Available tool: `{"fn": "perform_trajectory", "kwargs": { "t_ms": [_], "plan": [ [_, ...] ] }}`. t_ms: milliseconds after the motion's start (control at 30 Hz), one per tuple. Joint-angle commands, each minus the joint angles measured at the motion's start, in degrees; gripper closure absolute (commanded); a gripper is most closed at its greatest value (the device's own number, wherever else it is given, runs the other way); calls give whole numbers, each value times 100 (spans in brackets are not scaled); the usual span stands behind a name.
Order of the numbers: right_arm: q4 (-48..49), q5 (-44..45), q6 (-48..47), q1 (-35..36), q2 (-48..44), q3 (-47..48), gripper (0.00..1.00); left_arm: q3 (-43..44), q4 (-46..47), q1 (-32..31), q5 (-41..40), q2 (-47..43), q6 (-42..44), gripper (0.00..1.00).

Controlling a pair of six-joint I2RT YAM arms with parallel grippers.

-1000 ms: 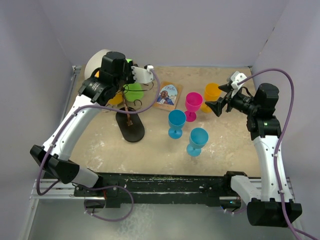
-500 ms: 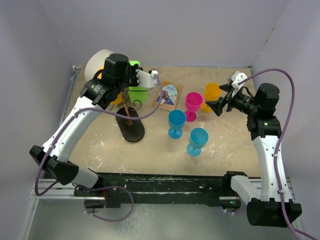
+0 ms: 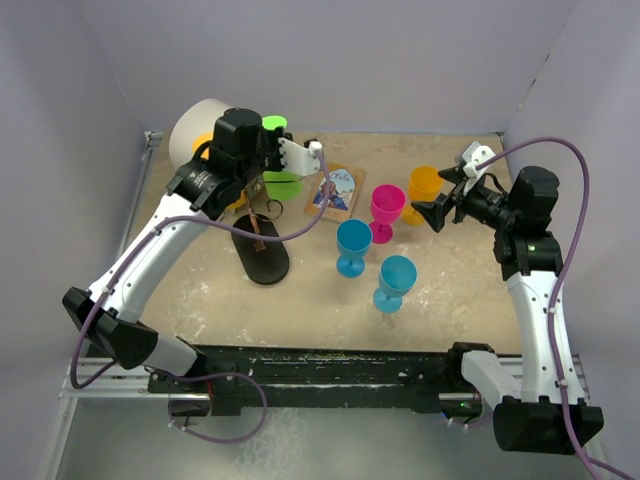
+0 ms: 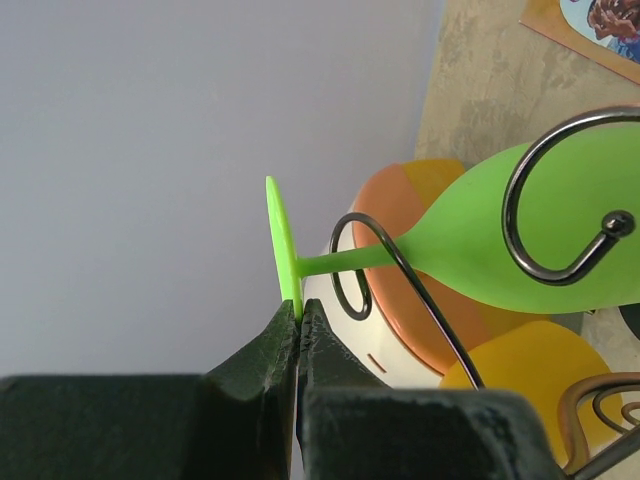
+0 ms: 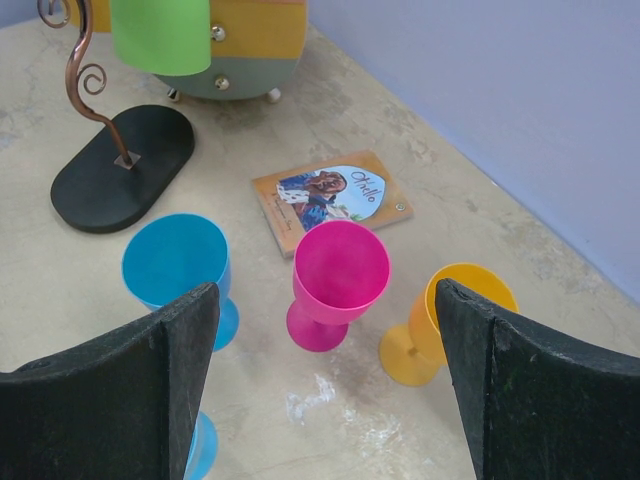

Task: Place the wine glass upside down on the wine glass rack

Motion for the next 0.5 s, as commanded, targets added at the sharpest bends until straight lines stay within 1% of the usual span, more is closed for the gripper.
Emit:
{"fn": "perform_trajectory", "kwargs": {
  "t_ms": [0,233,467],
  "plan": [
    [207,-40,-55,-45,-79,-29,9,123,348,-33,-97,107,-85,100],
    [207,-40,-57,-54,-87,-30,9,340,236,-34,-481,308,-227,100],
    [207,-48,-55,-54,-78,-30,9,448,-100,-29,-710,336,-298,100]
  ]
}}
